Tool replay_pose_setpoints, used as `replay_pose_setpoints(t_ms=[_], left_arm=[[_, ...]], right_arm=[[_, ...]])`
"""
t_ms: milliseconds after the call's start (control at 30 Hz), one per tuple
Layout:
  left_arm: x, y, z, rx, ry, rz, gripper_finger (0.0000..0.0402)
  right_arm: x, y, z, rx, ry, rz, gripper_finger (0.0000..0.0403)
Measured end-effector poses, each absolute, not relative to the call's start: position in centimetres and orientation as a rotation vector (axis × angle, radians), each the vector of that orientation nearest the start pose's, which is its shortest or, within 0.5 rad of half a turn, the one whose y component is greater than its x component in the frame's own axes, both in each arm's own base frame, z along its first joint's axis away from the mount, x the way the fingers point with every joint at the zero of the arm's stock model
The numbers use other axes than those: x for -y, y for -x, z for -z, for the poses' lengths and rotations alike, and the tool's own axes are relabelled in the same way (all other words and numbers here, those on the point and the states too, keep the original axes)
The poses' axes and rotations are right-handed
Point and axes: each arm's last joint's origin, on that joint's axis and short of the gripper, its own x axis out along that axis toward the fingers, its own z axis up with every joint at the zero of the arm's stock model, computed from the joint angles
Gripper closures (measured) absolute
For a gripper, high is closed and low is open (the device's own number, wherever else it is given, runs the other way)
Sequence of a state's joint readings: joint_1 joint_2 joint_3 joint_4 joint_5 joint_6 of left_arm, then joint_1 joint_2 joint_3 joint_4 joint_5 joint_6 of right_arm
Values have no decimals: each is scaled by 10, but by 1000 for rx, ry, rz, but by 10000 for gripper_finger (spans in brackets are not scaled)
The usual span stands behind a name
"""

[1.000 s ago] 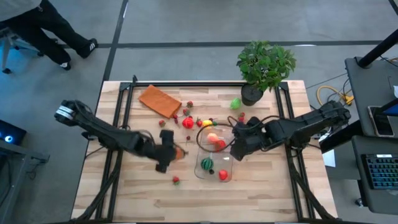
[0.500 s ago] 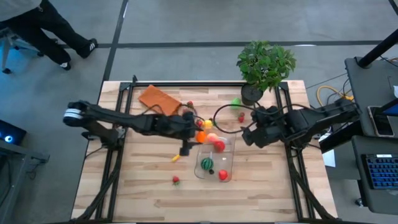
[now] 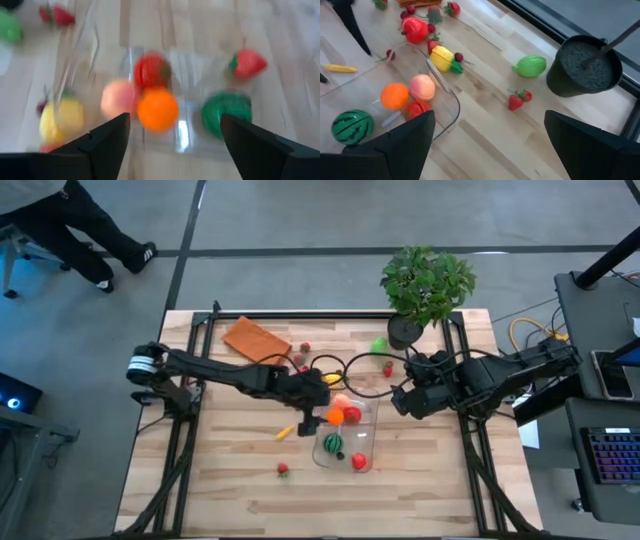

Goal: Pick and placing Produce into tupperware
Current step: Put the pumpkin into the transparent bin, then put the strawberry into the transparent bin

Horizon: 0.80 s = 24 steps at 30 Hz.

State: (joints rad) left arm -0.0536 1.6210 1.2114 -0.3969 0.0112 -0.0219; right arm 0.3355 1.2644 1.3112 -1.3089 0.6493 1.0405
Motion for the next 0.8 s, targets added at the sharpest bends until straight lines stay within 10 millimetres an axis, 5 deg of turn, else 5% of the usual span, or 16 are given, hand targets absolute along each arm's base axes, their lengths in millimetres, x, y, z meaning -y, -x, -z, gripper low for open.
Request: replay_pose_setpoints(t_ms=[300, 467, 667, 800], left_arm=[[34, -290, -276, -1024, -29, 126, 84], [56, -257, -256, -1118, -97, 128, 84], [74, -240, -239, -1128, 90, -45, 90], [80, -233, -240, -1110, 256, -137, 105]], right_arm=[[-53, -203, -338, -875, -293, 739, 35], [-59, -203, -333, -933, -306, 687, 35], [-64, -200, -323, -1006, -266, 706, 35], [-69, -201, -312, -1065, -439, 752, 35]])
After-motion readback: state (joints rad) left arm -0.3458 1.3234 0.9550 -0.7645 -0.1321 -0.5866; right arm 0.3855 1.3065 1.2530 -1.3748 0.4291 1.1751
